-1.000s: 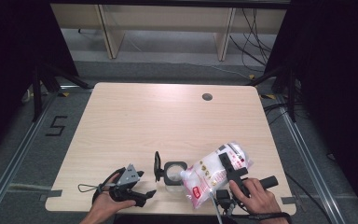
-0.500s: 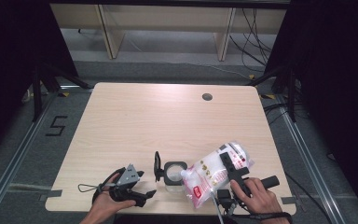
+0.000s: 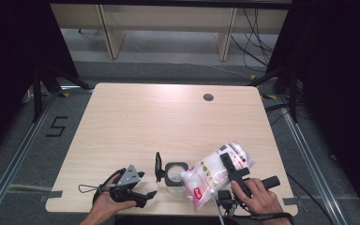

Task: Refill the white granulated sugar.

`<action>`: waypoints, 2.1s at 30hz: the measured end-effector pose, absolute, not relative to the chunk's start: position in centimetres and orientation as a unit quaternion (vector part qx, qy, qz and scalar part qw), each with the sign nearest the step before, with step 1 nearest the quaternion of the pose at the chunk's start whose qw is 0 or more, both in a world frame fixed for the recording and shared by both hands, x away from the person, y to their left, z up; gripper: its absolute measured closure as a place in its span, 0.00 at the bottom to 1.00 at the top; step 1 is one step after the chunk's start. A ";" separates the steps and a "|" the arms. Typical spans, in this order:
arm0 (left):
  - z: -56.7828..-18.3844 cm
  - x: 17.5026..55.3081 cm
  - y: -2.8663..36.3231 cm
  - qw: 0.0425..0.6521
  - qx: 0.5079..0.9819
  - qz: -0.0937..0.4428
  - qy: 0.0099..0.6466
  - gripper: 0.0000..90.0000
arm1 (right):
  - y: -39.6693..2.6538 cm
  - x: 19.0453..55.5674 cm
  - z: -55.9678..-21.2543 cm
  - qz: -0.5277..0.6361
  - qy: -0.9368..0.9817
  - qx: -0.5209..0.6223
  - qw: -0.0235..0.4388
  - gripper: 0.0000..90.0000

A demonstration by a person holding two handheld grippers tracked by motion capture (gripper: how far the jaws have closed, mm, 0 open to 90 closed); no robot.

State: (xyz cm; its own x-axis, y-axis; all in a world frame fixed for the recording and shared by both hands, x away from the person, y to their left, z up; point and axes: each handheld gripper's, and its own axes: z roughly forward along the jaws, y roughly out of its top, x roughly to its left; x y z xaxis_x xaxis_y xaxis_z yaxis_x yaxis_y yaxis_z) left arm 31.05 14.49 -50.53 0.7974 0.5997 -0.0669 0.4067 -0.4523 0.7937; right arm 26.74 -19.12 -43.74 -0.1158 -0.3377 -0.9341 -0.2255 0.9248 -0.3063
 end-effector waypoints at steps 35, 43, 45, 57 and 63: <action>-50.5 30.5 15.1 0.416 0.848 0.122 0.304 0.21 | -19.4 27.5 -43.5 -0.010 0.747 -0.179 0.640 0.48; -50.5 30.4 15.1 0.422 0.846 0.118 0.304 0.21 | -19.3 27.4 -43.5 -0.010 0.745 -0.182 0.641 0.48; -50.6 30.4 14.9 0.431 0.841 0.118 0.306 0.21 | -19.4 27.3 -43.7 -0.007 0.750 -0.168 0.640 0.48; -50.5 30.4 15.0 0.426 0.844 0.119 0.302 0.21 | -19.7 27.4 -43.6 0.001 0.750 -0.159 0.642 0.48; -50.6 30.4 15.0 0.423 0.844 0.120 0.306 0.21 | -19.7 27.4 -43.4 -0.007 0.751 -0.168 0.639 0.48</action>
